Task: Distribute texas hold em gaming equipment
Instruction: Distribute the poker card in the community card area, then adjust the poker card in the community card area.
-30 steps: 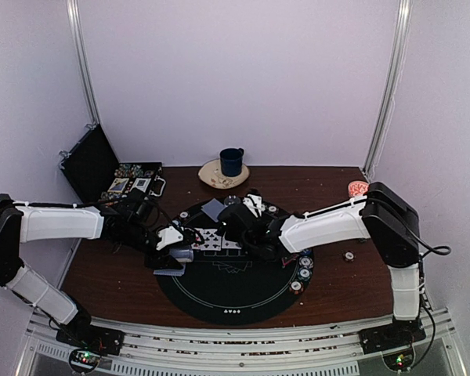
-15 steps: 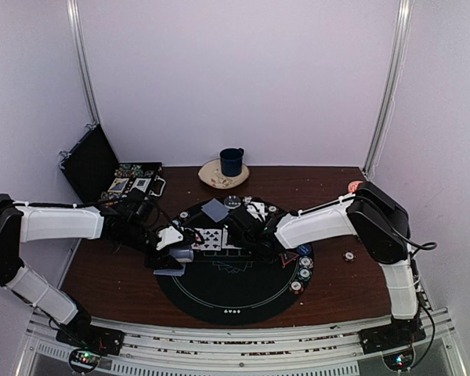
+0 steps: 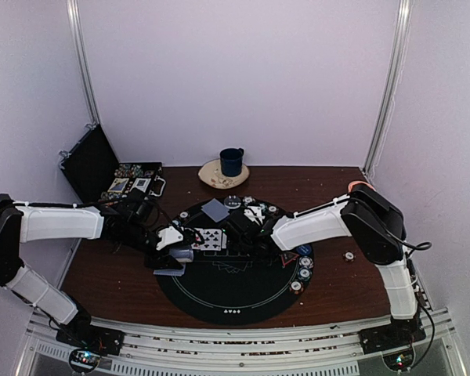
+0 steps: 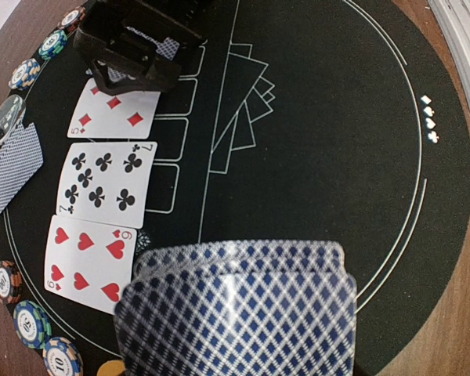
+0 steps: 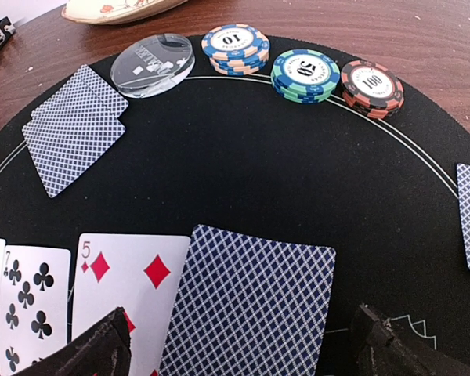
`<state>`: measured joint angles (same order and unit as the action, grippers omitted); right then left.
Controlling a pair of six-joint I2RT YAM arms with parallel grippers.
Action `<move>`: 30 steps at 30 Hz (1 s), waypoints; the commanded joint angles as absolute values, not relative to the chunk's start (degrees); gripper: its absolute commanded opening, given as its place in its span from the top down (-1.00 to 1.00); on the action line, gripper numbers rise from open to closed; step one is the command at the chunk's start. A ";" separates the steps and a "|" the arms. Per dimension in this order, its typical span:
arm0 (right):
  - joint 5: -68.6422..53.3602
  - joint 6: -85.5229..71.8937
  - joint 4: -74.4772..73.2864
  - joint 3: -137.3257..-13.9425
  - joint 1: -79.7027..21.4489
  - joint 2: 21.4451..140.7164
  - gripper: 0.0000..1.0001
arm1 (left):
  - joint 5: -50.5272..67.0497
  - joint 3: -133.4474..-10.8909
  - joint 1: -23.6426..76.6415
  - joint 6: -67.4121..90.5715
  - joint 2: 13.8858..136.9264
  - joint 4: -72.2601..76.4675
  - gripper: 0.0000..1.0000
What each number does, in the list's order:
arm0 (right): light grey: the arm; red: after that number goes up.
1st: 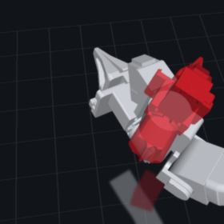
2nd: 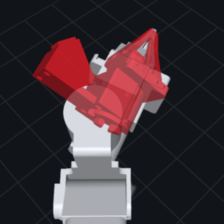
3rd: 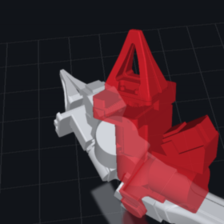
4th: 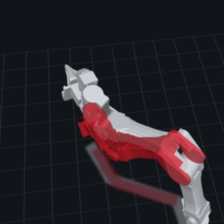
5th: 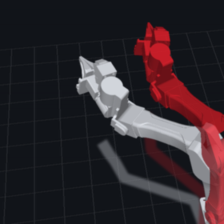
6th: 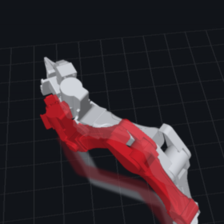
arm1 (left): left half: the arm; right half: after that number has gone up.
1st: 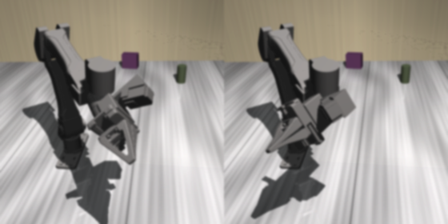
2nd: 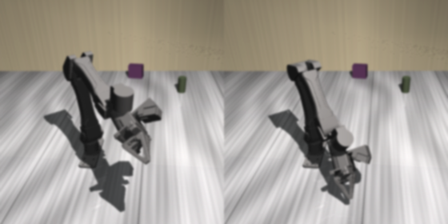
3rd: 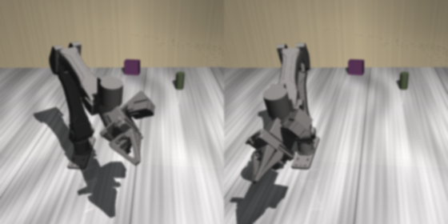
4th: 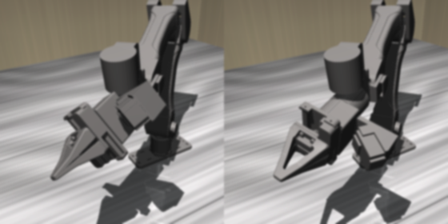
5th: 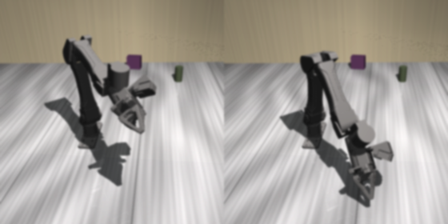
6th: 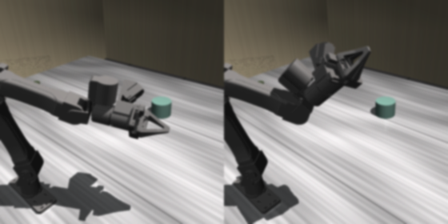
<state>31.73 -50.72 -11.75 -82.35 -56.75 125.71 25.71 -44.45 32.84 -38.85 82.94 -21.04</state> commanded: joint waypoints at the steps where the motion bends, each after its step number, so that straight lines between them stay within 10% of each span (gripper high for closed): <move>1: 32.56 -51.06 -14.50 -82.20 -56.53 125.27 -1.00 | 26.36 -45.35 32.79 -38.45 82.97 -19.25 0.30; 30: 36.50 -50.86 -21.56 -85.05 -57.04 125.82 -1.00 | 26.24 -45.42 32.78 -38.45 83.45 -19.12 0.31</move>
<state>34.41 -50.76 -19.27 -84.20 -56.75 125.73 25.71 -44.45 32.84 -38.85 82.96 -21.04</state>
